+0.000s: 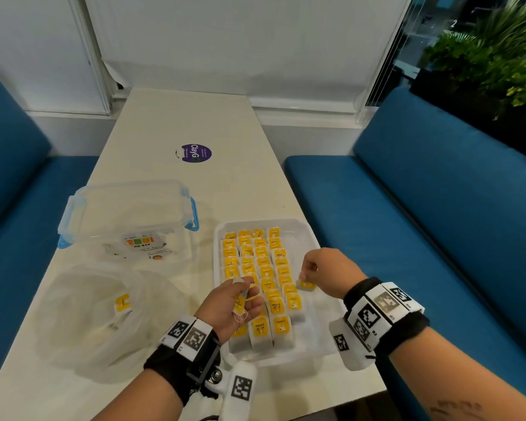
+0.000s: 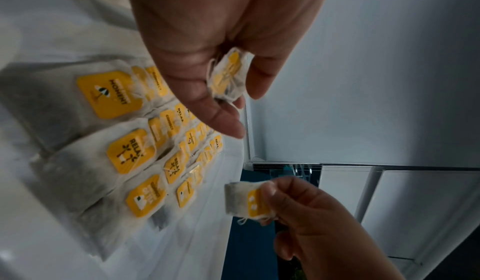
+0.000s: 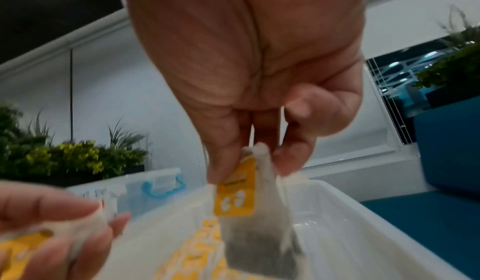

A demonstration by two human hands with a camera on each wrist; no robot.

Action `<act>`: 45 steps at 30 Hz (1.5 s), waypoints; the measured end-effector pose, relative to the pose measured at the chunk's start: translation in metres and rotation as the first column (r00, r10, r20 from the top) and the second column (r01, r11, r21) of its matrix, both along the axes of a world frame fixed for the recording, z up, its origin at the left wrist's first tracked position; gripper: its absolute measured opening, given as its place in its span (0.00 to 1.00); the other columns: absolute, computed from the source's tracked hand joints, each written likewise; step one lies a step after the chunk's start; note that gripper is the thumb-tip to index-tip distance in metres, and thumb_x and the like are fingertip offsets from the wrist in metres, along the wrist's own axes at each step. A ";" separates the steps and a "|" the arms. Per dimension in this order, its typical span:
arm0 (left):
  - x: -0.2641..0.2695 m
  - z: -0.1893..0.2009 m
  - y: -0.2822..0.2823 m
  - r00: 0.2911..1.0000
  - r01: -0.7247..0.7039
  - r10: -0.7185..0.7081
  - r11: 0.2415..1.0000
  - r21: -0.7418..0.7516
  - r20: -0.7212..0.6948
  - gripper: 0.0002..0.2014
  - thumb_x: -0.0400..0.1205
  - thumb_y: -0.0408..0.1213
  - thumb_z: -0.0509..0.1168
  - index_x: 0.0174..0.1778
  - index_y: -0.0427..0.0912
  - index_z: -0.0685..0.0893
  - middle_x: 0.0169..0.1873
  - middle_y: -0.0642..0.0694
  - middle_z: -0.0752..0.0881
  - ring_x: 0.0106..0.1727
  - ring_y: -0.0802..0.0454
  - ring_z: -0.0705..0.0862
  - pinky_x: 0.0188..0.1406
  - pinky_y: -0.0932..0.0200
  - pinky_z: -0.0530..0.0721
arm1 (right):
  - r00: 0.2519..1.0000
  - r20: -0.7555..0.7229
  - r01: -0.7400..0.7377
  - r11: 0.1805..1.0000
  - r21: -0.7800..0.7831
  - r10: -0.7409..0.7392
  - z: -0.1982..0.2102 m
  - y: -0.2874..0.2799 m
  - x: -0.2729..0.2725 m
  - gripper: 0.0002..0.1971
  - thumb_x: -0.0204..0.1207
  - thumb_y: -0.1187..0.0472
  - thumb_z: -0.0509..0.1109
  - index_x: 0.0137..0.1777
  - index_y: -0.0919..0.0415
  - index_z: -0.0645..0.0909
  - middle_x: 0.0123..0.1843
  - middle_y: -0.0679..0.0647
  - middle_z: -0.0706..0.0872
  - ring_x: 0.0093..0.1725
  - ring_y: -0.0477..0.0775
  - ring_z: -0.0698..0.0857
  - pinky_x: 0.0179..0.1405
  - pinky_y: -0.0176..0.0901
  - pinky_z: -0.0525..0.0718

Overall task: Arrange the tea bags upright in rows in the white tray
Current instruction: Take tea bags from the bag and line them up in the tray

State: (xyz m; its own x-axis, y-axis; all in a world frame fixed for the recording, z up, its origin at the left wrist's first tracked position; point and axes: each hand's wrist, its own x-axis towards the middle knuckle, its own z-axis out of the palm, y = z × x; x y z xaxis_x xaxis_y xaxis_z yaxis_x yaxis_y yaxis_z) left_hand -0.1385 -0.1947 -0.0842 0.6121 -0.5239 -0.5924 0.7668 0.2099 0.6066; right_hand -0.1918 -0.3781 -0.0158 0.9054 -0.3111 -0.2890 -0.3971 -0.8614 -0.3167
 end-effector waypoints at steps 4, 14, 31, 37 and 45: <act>0.001 0.000 0.000 1.000 0.012 -0.012 1.000 0.009 -0.005 0.06 0.85 0.30 0.57 0.51 0.37 0.80 0.38 0.39 0.82 0.25 0.50 0.85 0.24 0.60 0.87 | 0.947 -0.262 -0.196 0.980 -0.015 0.185 -0.010 0.001 -0.002 0.05 0.80 0.64 0.64 0.43 0.55 0.78 0.40 0.47 0.78 0.33 0.45 0.76 0.29 0.30 0.70; 0.000 -0.001 -0.001 0.998 0.055 -0.055 0.998 0.013 -0.002 0.08 0.84 0.29 0.56 0.53 0.37 0.80 0.39 0.39 0.84 0.30 0.48 0.86 0.29 0.59 0.87 | 0.734 -0.605 -0.408 0.913 -0.031 0.308 -0.040 0.014 0.016 0.15 0.78 0.72 0.65 0.63 0.70 0.80 0.45 0.56 0.84 0.30 0.45 0.75 0.31 0.31 0.73; 0.001 -0.001 0.000 0.995 0.042 -0.048 0.996 -0.073 -0.089 0.19 0.87 0.47 0.50 0.59 0.37 0.79 0.50 0.34 0.86 0.39 0.42 0.90 0.35 0.51 0.89 | 0.997 -0.045 -0.061 0.998 0.016 0.061 -0.025 0.005 0.036 0.06 0.78 0.66 0.66 0.52 0.61 0.82 0.52 0.53 0.83 0.49 0.53 0.83 0.47 0.40 0.81; 0.000 0.000 -0.005 0.991 0.032 -0.052 0.987 -0.157 -0.125 0.18 0.87 0.41 0.51 0.59 0.32 0.80 0.48 0.33 0.87 0.41 0.41 0.91 0.41 0.48 0.89 | 0.968 0.225 -0.179 0.934 0.309 0.111 0.002 0.037 0.015 0.03 0.71 0.64 0.73 0.41 0.56 0.83 0.34 0.42 0.78 0.35 0.43 0.78 0.38 0.34 0.79; -0.007 0.004 -0.019 0.997 -0.065 0.056 0.975 -0.212 -0.048 0.13 0.87 0.41 0.51 0.61 0.47 0.79 0.51 0.41 0.86 0.44 0.45 0.87 0.36 0.50 0.87 | 0.985 0.162 -0.009 0.926 0.377 -0.056 -0.023 0.058 -0.003 0.14 0.67 0.56 0.77 0.45 0.57 0.74 0.33 0.45 0.77 0.35 0.48 0.79 0.35 0.41 0.80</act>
State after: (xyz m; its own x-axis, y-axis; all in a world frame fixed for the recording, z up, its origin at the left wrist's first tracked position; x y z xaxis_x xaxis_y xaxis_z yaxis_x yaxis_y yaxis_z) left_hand -0.1452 -0.2133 -0.0802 0.6237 -0.6034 -0.4969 0.7723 0.3777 0.5108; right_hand -0.1947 -0.3201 -0.0390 0.9444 -0.2313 -0.2339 -0.3289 -0.6571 -0.6782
